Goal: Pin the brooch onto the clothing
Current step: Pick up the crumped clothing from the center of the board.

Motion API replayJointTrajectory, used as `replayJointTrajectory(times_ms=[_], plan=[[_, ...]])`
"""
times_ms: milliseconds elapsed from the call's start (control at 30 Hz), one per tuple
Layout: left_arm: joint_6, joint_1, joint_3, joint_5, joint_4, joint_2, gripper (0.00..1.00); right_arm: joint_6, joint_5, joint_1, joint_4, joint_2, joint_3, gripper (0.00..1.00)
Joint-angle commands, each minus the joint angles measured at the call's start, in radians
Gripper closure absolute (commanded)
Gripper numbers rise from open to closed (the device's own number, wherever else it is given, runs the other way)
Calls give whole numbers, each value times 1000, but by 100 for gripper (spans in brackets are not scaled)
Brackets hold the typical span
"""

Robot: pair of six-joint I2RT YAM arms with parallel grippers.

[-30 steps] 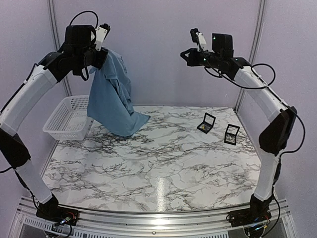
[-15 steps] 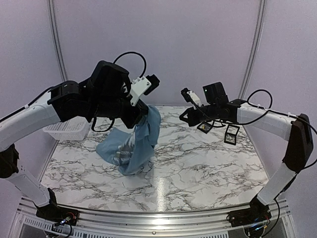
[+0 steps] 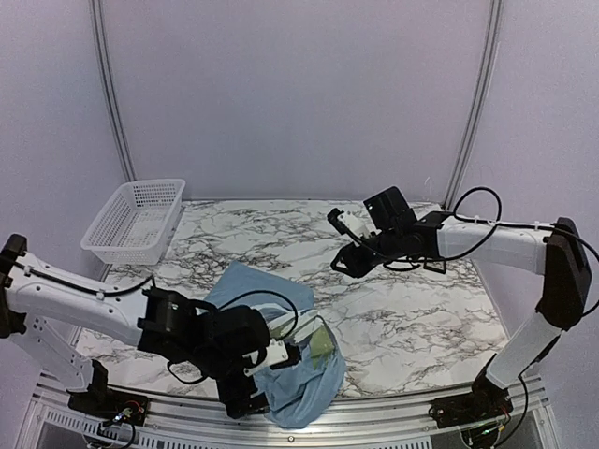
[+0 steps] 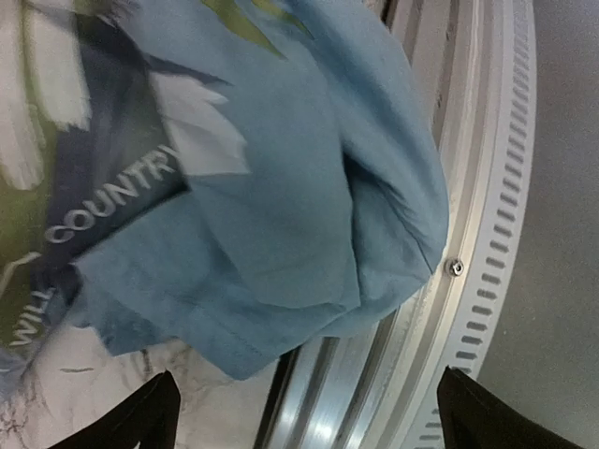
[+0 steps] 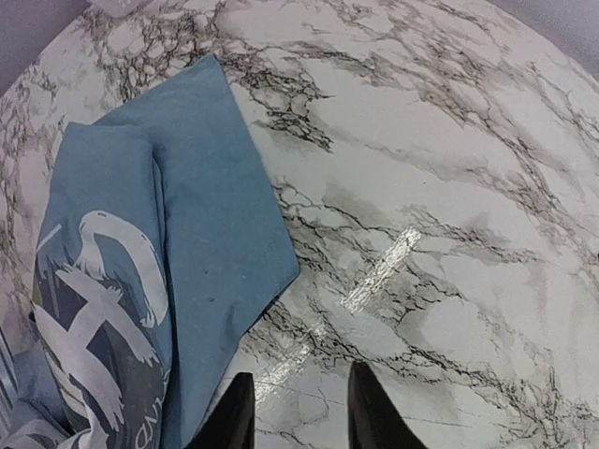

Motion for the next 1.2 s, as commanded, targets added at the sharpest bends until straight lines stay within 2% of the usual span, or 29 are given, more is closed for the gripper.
replayJointTrajectory(times_ms=[0, 100, 200, 333, 400, 500, 567, 633, 767, 800, 833, 867, 933, 967, 1000, 1167], plan=[[-77, 129, -36, -106, 177, -283, 1, -24, 64, 60, -4, 52, 40, 62], [-152, 313, -97, -194, 221, -400, 1, -10, 74, 102, -15, 103, 68, 44], [-173, 494, -107, -233, 216, -382, 1, -8, 77, 159, -57, 156, 110, 34], [-131, 670, -28, -159, 220, -197, 1, 55, 20, 214, -113, 179, 133, 18], [-94, 742, 31, -140, 220, -57, 1, 77, 11, 235, -124, 174, 117, 14], [-67, 819, 117, -92, 218, 123, 1, 101, -14, 259, -138, 172, 76, 14], [-55, 839, 155, -74, 213, 225, 1, 114, -48, 271, -131, 172, 48, 17], [-47, 840, 183, -43, 201, 307, 1, 127, -95, 275, -116, 172, 27, 26], [-47, 832, 189, 19, 198, 411, 1, 142, -147, 275, -95, 169, 9, 68], [-45, 830, 183, 32, 198, 419, 5, 141, -145, 275, -97, 167, 11, 78], [-40, 828, 175, 52, 198, 424, 19, 140, -143, 275, -100, 162, 16, 92], [-34, 826, 165, 73, 199, 422, 35, 140, -140, 275, -101, 156, 19, 100], [-10, 821, 157, 106, 198, 409, 66, 139, -136, 275, -103, 130, 30, 100], [0, 820, 157, 111, 199, 396, 88, 137, -130, 275, -106, 117, 38, 100], [8, 820, 160, 104, 198, 381, 100, 136, -128, 274, -111, 103, 45, 100], [88, 820, 260, 13, 197, 282, 100, 136, -135, 285, -128, 0, 68, 100]])
